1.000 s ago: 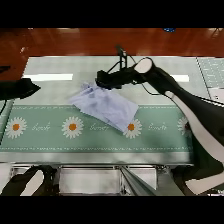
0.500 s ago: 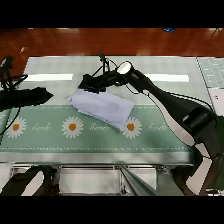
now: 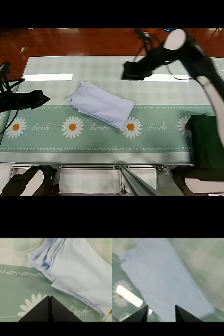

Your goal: Fold the shirts.

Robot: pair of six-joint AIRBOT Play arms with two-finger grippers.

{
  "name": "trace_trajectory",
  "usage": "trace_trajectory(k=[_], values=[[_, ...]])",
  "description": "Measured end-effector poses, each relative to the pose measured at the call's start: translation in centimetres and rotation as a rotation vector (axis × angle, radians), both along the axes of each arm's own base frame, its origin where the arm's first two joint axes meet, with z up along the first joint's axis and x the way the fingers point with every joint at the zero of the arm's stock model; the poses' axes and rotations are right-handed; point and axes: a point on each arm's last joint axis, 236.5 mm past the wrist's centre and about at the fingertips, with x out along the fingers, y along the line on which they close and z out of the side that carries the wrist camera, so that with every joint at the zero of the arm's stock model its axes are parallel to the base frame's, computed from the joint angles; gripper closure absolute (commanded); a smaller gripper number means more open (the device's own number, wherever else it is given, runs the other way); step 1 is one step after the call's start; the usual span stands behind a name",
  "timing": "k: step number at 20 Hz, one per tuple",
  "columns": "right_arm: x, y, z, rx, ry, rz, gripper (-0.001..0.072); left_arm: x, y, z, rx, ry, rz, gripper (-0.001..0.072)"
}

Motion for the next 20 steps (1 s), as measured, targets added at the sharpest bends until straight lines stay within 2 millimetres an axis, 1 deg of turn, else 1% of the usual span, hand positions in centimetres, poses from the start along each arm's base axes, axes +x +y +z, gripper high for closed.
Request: trace_trajectory(k=[1, 2, 3, 4, 5, 6, 7, 8, 10, 12, 15, 17, 20], values=[[-0.8, -3.7, 0.2, -0.094, -0.030, -0.074, 0.0294, -0.1, 0.0, 0.0, -0.002, 0.003, -0.003, 0.0683], [-2.0, -7.3, 0.1, -0.177, -0.048, -0.149, 0.0294, -0.3, -0.1, -0.1, -0.002, 0.009, -0.009, 0.0683], [-3.4, -10.2, -0.5, -0.227, -0.054, -0.225, 0.0294, -0.3, -0.1, -0.1, -0.002, 0.008, -0.011, 0.0683], [-4.9, -12.1, -1.4, -0.247, -0.049, -0.283, 0.0294, -0.3, -0.3, -0.1, -0.001, 0.008, -0.019, 0.0683], [-6.6, -13.6, -2.7, -0.249, -0.033, -0.342, 0.0294, -0.4, -0.5, -0.1, -0.002, 0.008, -0.025, 0.0683], [-8.0, -14.4, -4.3, -0.240, -0.014, -0.386, 0.0294, -0.4, -0.7, -0.1, -0.001, 0.009, -0.035, 0.0683], [-9.4, -14.5, -6.2, -0.204, 0.014, -0.428, 0.0294, -0.5, -1.0, -0.1, -0.003, 0.010, -0.043, 0.0683], [-10.6, -14.0, -8.0, -0.158, 0.045, -0.456, 0.0294, -0.6, -1.2, -0.1, -0.003, 0.011, -0.050, 0.0683], [-12.3, -11.6, -11.2, -0.018, 0.112, -0.501, 0.0295, -0.6, -1.6, -0.2, -0.001, 0.012, -0.066, 0.0683], [-12.9, -9.2, -13.2, 0.109, 0.158, -0.541, 0.0295, -0.7, -2.0, -0.2, -0.002, 0.015, -0.079, 0.0683], [-12.6, -6.1, -15.3, 0.226, 0.216, -0.585, 0.0295, -1.0, -2.9, -0.4, -0.004, 0.024, -0.109, 0.0683], [-12.0, -4.2, -16.2, 0.281, 0.246, -0.596, 0.0295, -1.1, -3.4, -0.4, -0.003, 0.023, -0.127, 0.0683], [-10.7, -1.7, -16.7, 0.358, 0.272, -0.592, 0.0295, -1.2, -3.9, -0.4, -0.002, 0.021, -0.142, 0.0683]])
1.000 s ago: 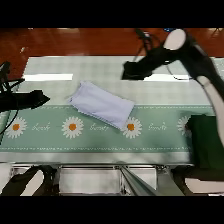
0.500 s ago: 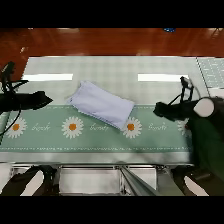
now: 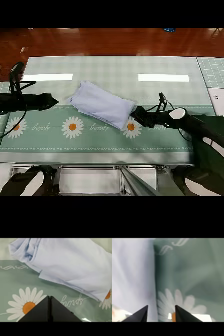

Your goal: Fold the shirts.

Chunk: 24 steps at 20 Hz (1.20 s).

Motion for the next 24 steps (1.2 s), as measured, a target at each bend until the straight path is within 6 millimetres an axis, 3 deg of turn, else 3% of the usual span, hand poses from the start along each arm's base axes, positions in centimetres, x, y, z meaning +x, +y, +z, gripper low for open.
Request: trace_trajectory(k=[4, 9, 10, 11, 12, 13, 15, 19, 21, 24], values=[[2.2, 2.4, -0.3, 0.061, 0.000, -0.001, 0.0296, -0.1, -0.2, 0.0, 0.003, 0.000, -0.007, 0.0683], [3.5, 5.5, -1.3, 0.116, 0.046, 0.056, 0.0319, 0.0, -0.2, 0.0, 0.004, -0.002, -0.008, 0.0683], [3.7, 6.4, -1.3, 0.125, 0.048, 0.075, 0.0403, 0.0, -0.2, 0.0, 0.004, -0.002, -0.008, 0.0683], [4.0, 7.3, -1.3, 0.125, 0.041, 0.100, 0.0604, 0.0, -0.2, 0.0, 0.004, -0.002, -0.009, 0.0683], [4.4, 8.3, -1.2, 0.124, 0.027, 0.129, 0.0691, 0.0, -0.2, 0.0, 0.004, -0.002, -0.009, 0.0683], [4.9, 9.4, -0.6, 0.132, 0.000, 0.161, 0.0692, 0.0, -0.2, 0.0, 0.004, -0.002, -0.009, 0.0683], [5.7, 11.7, 1.2, 0.156, -0.063, 0.239, 0.0692, 0.0, -0.2, 0.0, 0.004, -0.001, -0.008, 0.0683], [8.7, 14.5, 7.7, 0.177, -0.227, 0.379, 0.0692, 0.0, -0.2, 0.0, 0.004, -0.001, -0.008, 0.0683], [10.5, 14.6, 11.6, 0.156, -0.304, 0.441, 0.0692, -0.1, -0.2, -0.2, 0.004, 0.001, -0.008, 0.0683], [13.8, 12.7, 18.3, 0.089, -0.428, 0.471, 0.0692, -0.5, -0.2, -0.9, 0.002, 0.021, -0.007, 0.0683]])
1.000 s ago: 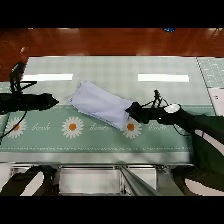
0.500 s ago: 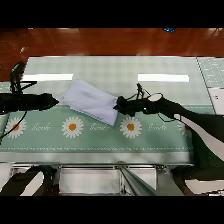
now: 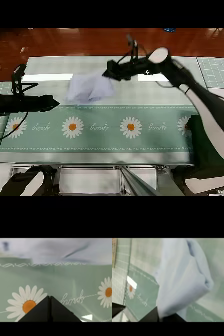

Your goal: Fold the shirts.

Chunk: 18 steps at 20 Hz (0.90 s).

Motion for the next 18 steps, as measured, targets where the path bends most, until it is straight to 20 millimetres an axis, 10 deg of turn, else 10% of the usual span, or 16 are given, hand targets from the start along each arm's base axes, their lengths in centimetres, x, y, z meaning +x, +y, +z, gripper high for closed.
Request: trace_trajectory(k=[4, 9, 18], values=[[3.5, -6.4, 8.9, -0.045, -0.155, -0.097, 0.0692, -0.8, -0.1, -1.3, -0.004, 0.037, -0.001, 0.0683], [4.4, -19.4, 16.1, -0.120, -0.239, -0.314, 0.0692, -1.2, -0.1, -1.9, -0.003, 0.049, -0.007, 0.0683], [-4.7, -40.6, 19.0, -0.349, -0.110, -0.691, 0.0692, -1.0, -0.1, -2.0, 0.014, 0.026, -0.034, 0.0683]])
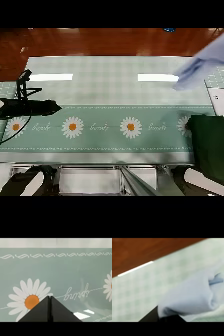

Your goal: Fold the shirts.

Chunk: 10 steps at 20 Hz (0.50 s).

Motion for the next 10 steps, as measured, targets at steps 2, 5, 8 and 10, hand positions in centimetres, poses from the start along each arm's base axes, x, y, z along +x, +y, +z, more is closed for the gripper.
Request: trace_trajectory(k=[2, 5, 8, 10], values=[[-3.2, -3.0, -0.8, -0.054, 0.087, -0.082, 0.0692, 0.3, 0.1, 0.1, 0.004, -0.014, 0.006, 0.0683], [-8.2, -7.1, -2.4, -0.115, 0.228, -0.231, 0.0692, 0.8, 0.3, 0.2, 0.009, -0.035, 0.016, 0.0683], [-12.8, -9.6, -4.5, -0.101, 0.340, -0.372, 0.0692, 1.3, 0.5, 0.4, 0.013, -0.054, 0.027, 0.0683], [-16.2, -10.6, -6.7, -0.079, 0.427, -0.462, 0.0692, 1.7, 0.7, 0.5, 0.016, -0.069, 0.037, 0.0683]])
